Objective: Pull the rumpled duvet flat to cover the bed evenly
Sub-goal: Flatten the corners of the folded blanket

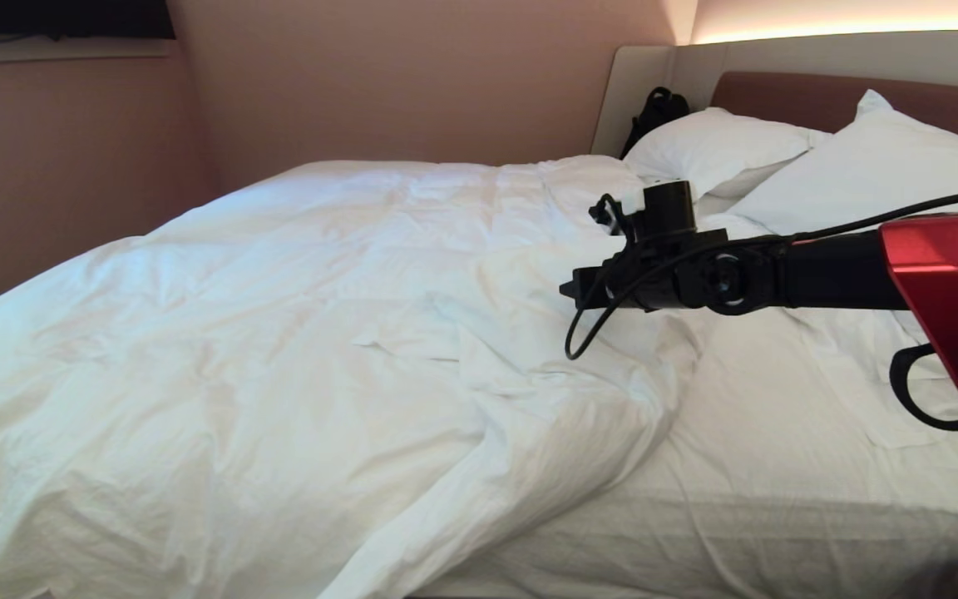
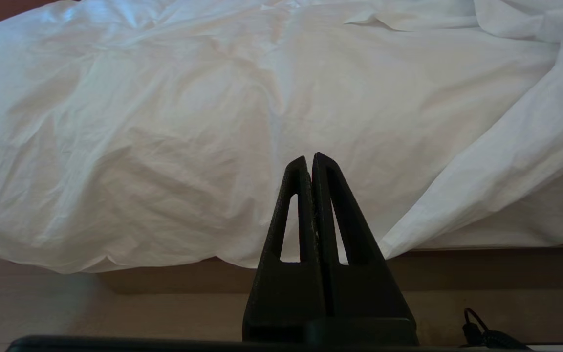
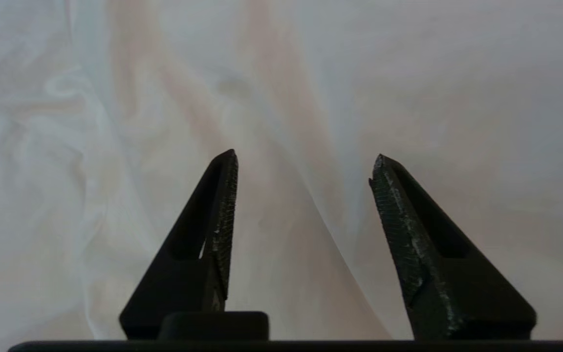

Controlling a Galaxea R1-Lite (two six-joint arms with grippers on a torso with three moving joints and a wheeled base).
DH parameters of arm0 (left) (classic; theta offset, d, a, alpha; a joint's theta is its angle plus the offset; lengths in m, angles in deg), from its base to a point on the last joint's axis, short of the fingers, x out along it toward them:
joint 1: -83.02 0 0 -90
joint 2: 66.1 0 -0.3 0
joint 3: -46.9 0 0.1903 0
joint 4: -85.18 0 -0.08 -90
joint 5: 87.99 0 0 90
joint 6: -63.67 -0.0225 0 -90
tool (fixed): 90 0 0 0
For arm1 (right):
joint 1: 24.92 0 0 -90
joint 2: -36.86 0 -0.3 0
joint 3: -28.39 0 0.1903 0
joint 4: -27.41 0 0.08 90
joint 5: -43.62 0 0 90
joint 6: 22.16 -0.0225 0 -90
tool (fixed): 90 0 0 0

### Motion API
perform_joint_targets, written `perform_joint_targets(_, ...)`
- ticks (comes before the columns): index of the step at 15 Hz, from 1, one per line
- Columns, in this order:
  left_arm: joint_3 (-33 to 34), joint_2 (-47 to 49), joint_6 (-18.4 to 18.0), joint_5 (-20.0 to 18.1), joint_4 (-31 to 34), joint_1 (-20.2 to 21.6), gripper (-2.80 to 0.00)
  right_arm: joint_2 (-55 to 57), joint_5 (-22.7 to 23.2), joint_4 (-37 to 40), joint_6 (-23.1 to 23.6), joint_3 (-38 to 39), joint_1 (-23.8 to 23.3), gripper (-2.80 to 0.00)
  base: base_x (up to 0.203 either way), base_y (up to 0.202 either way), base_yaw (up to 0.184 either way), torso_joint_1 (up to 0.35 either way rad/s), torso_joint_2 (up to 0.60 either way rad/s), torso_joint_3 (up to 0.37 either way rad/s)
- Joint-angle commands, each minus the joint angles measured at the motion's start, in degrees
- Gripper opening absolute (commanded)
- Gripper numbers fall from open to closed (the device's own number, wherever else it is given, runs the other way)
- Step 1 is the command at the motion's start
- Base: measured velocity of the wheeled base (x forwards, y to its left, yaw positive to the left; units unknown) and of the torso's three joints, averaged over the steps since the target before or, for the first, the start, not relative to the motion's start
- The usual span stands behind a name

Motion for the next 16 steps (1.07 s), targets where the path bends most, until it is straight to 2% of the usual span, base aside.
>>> perform_joint_targets(1,0.01,-0.02,-0.02,0.00,0.00,0.02,-2.80,3.02,-0.12,17.36,-5.48,-5.97,0.30,0.00,0.000,0.000,0.000,0.000,0.00,0.000)
perform_joint_targets(7,0.01,-0.02,-0.02,0.00,0.00,0.02,-2.80,5.45,-0.39,17.29,-4.53,-5.99,0.40,0.00,0.000,0.000,0.000,0.000,0.00,0.000)
perform_joint_targets(11,0.01,-0.02,-0.02,0.00,0.00,0.02,-2.80,11.22,-0.57,17.07,-0.77,-5.98,0.32,0.00,0.000,0.000,0.000,0.000,0.00,0.000)
perform_joint_targets(16,0.01,-0.02,-0.02,0.00,0.00,0.02,-2.80,15.65,-0.48,15.51,1.71,-5.99,-0.04,0.00,0.000,0.000,0.000,0.000,0.00,0.000)
